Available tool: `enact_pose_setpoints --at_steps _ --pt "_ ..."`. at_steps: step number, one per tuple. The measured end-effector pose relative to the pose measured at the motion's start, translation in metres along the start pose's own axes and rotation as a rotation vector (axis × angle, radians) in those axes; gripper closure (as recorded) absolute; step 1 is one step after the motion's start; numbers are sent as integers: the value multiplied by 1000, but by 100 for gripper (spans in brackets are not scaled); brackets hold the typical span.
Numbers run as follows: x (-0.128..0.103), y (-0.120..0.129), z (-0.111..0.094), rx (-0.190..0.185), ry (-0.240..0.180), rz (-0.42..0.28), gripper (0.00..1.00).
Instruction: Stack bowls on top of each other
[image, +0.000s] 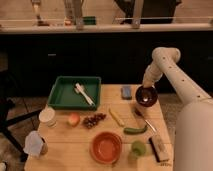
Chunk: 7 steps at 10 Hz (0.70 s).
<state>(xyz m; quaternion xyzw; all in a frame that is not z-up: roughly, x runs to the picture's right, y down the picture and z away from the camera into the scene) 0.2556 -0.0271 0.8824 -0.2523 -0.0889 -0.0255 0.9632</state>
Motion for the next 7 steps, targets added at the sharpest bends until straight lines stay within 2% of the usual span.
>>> enact_pose_setpoints --at_steps 3,7 --pt "-35 -3 -22 -36 13 -65 100" --pt "-58 12 -34 -84 10 -99 100"
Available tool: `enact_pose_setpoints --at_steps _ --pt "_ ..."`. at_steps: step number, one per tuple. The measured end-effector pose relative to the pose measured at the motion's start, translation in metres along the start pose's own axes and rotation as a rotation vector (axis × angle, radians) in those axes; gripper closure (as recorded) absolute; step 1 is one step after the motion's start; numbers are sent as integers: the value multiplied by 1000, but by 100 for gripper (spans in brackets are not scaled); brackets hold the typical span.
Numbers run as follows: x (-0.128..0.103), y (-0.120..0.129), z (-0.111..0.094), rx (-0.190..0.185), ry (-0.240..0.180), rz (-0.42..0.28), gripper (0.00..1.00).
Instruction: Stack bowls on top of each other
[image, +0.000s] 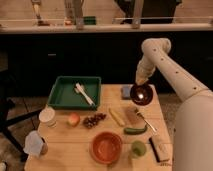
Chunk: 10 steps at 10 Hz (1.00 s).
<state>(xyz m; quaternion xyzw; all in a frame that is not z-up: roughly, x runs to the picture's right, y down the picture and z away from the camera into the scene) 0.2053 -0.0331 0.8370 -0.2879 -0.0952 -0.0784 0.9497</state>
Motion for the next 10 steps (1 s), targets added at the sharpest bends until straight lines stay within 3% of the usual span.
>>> enact_pose_setpoints --at_steps 5,9,10 --pt "-44 29 -10 -44 -60 -48 100" --pt "-71 55 -16 -92 -155 -72 100" --pt "-78 61 -17 -105 -195 -73 100"
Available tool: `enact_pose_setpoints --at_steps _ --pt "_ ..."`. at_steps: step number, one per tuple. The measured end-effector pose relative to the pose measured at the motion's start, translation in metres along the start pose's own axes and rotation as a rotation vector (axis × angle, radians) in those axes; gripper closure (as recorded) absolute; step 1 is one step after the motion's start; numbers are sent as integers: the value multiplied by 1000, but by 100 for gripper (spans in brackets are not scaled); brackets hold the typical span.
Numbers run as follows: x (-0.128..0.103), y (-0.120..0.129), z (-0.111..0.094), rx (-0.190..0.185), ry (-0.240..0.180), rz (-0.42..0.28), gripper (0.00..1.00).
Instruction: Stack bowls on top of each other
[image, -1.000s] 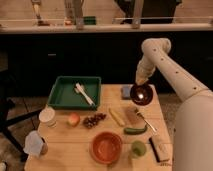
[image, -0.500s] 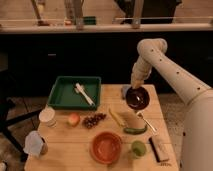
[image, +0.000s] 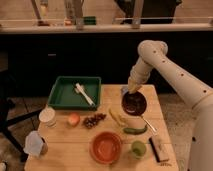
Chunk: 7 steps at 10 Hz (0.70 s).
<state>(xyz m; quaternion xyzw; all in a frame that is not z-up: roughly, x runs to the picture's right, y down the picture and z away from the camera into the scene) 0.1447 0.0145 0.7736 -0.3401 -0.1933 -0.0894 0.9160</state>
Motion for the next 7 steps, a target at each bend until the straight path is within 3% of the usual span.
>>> enact_pose_setpoints --at_steps 3,7 --pt "-10 11 3 -29 -77 1 100" --pt "-11 10 4 -31 -79 -1 100"
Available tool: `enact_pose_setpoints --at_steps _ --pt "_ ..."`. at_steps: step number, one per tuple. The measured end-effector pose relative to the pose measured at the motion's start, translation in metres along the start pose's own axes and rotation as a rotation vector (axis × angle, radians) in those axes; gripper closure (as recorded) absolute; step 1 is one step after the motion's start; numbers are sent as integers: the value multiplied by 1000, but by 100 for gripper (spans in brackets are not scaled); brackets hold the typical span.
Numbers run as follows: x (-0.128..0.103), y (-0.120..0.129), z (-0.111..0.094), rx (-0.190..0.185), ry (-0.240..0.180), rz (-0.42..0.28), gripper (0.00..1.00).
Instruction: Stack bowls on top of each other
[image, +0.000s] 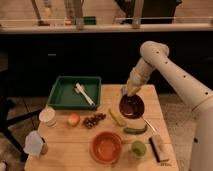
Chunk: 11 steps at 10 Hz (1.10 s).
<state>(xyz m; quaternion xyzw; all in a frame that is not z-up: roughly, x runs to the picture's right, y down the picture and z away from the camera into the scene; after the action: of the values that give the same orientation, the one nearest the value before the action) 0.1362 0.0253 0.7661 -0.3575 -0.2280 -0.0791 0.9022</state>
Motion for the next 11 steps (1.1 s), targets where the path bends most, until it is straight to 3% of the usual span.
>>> enact_pose_setpoints --at_steps 5,11 --pt "-1 0 1 -2 -9 2 100" --pt "-33 9 31 -60 -92 -48 100"
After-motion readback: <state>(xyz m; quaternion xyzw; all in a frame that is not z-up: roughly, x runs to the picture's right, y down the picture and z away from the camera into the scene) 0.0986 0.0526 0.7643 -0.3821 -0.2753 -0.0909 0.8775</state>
